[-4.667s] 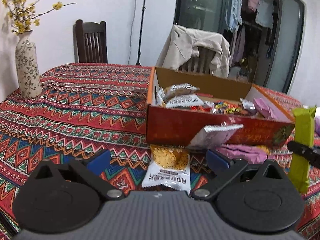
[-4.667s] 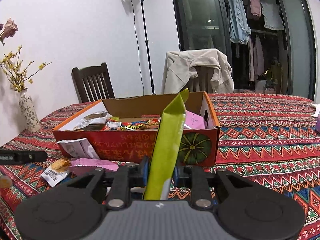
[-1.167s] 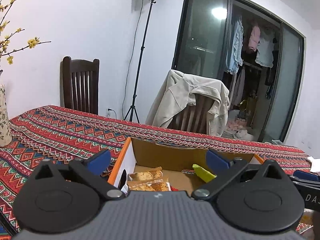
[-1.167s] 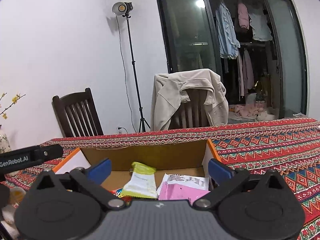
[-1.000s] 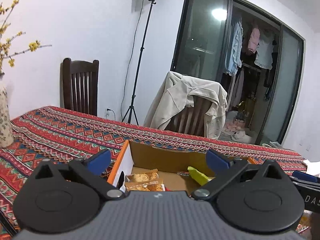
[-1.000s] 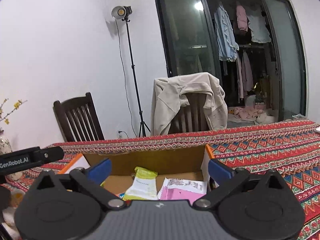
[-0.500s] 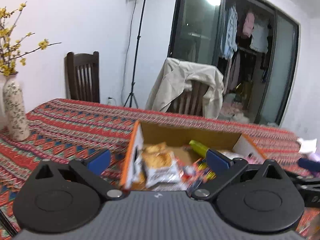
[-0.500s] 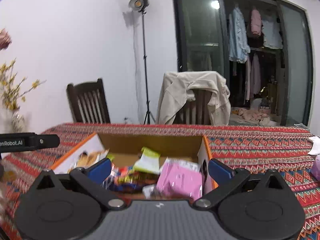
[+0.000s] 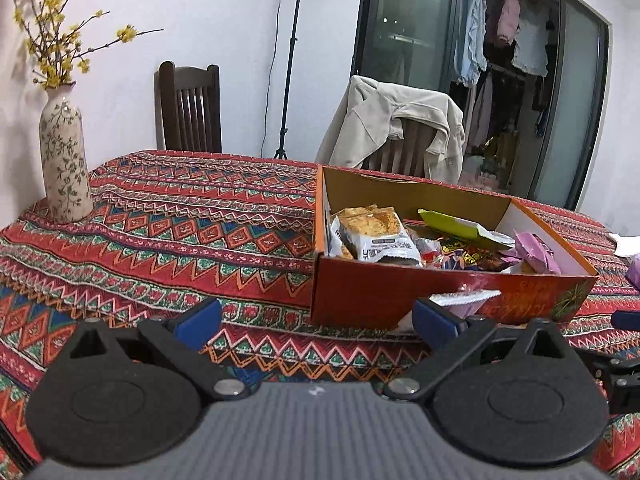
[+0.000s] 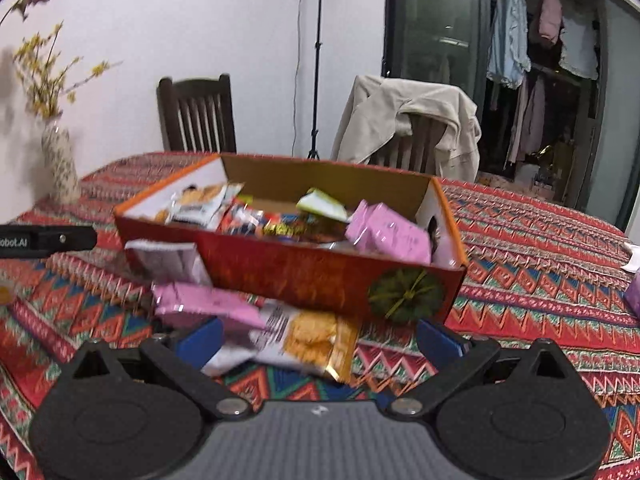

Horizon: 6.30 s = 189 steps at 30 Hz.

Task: Organize snacks
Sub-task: 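Move both grippers back toward the snacks lying beside the box, then grasp a white oat-cracker packet with the left gripper while the right grasps a white packet, then lift both held packets and carry them over the cardboard box, then open both grippers to drop the packets into the box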

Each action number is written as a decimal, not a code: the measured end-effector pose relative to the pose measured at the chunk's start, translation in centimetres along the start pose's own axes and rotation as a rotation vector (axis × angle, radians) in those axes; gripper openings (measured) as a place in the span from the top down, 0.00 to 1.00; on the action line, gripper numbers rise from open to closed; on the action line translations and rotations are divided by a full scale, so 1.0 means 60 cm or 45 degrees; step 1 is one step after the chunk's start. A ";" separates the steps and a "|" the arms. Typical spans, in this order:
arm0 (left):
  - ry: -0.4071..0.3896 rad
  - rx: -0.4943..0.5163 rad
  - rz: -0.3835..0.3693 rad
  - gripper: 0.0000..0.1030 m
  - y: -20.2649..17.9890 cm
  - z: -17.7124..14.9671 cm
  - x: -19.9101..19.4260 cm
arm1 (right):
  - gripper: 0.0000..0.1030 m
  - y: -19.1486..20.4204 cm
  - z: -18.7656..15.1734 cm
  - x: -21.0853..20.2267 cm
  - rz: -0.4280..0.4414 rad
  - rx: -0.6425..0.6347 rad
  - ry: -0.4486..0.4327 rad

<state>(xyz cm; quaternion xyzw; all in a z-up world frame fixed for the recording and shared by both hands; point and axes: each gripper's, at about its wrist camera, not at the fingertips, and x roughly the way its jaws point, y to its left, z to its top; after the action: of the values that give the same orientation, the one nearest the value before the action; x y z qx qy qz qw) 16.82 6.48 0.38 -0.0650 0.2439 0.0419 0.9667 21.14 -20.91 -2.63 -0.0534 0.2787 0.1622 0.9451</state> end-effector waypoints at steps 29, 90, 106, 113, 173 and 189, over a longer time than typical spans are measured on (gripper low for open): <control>-0.032 -0.069 -0.041 0.00 0.030 -0.022 0.000 | 0.69 0.118 -0.010 0.045 0.159 -0.183 0.043; 0.029 -0.070 -0.077 0.00 -0.002 -0.028 -0.033 | 0.60 0.057 -0.035 0.003 0.256 -0.063 0.051; 0.102 0.048 -0.073 0.00 -0.074 -0.015 0.005 | 0.60 -0.077 -0.047 -0.017 0.086 0.218 -0.118; 0.187 0.081 -0.062 0.00 -0.095 -0.021 0.042 | 0.60 -0.071 -0.052 -0.016 0.075 0.217 -0.130; -0.163 0.104 -0.167 0.57 -0.162 0.134 0.022 | 0.60 -0.053 0.121 -0.032 0.011 0.162 -0.368; -0.160 0.085 -0.074 0.57 -0.167 0.126 0.146 | 0.60 -0.084 0.127 0.094 -0.020 0.233 -0.372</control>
<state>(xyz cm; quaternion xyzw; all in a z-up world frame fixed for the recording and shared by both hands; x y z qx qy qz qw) 29.16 -1.86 3.86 -0.0371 0.1820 0.0098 0.9826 31.18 -22.64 0.77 0.0547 0.1517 0.1348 0.9777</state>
